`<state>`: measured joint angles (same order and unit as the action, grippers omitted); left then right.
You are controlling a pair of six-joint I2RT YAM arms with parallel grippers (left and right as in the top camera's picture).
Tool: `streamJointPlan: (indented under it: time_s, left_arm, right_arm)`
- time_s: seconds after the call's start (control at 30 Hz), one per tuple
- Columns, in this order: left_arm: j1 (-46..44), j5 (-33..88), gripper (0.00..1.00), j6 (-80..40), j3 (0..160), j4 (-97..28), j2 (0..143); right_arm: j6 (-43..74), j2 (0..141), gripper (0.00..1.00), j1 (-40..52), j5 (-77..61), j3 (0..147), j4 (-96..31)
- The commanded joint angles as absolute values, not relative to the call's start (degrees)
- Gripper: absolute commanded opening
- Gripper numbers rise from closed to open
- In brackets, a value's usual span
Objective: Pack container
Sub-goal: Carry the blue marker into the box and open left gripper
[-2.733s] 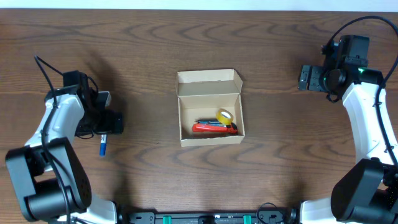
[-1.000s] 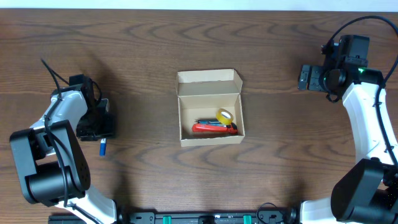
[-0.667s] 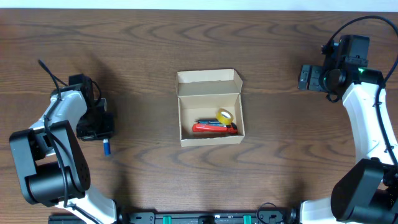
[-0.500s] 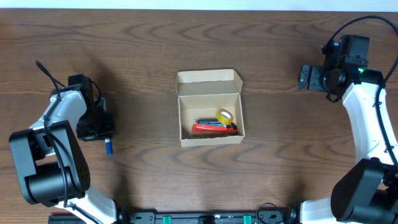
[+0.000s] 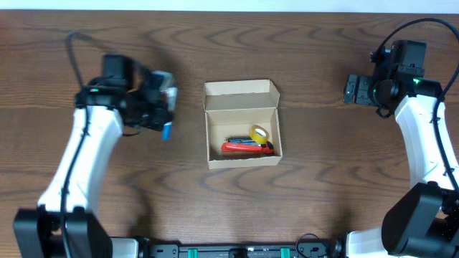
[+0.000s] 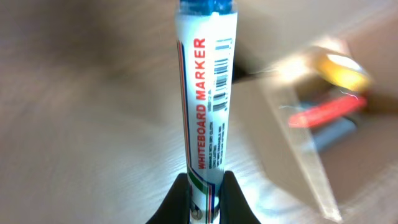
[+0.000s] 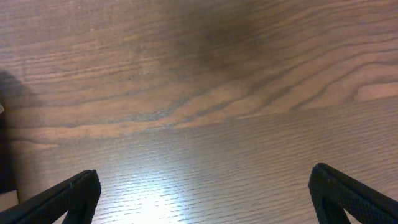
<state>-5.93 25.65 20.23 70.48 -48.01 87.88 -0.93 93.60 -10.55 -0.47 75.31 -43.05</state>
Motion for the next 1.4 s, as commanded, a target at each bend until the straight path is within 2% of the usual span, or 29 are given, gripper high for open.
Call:
streamJointPlan:
  time_s: [0.0, 0.13, 0.3, 0.43, 0.67, 1.37]
  left_arm:
    - [-14.1, 28.4, 0.06, 38.5, 73.2, -50.2, 85.9]
    - [-23.9, 25.2, 0.06, 51.6, 73.7, -50.3, 85.5]
    - [-33.2, 17.1, 0.06, 54.7, 73.7, -48.7, 86.0]
    - [-36.5, 11.2, 0.06, 55.8, 73.7, -45.8, 86.2]
    - [-36.6, 11.1, 0.06, 57.5, 73.9, -38.7, 88.8]
    - [-35.9, 10.8, 0.06, 56.1, 74.4, -39.4, 104.3]
  right_arm:
    - [-2.0, 94.0, 0.99, -10.8, -0.9, 75.8, -43.1]
    - [-2.0, 94.0, 0.99, -10.8, -0.9, 75.8, -43.2]
    - [-2.2, 94.0, 0.99, -10.8, -0.9, 75.8, -43.3]
    - [-2.2, 94.0, 0.99, -10.8, -0.9, 75.8, -43.3]
    - [-2.2, 94.0, 0.99, -10.8, -0.9, 75.8, -43.3]
    - [-2.2, 94.0, 0.99, -10.8, -0.9, 75.8, -43.1]
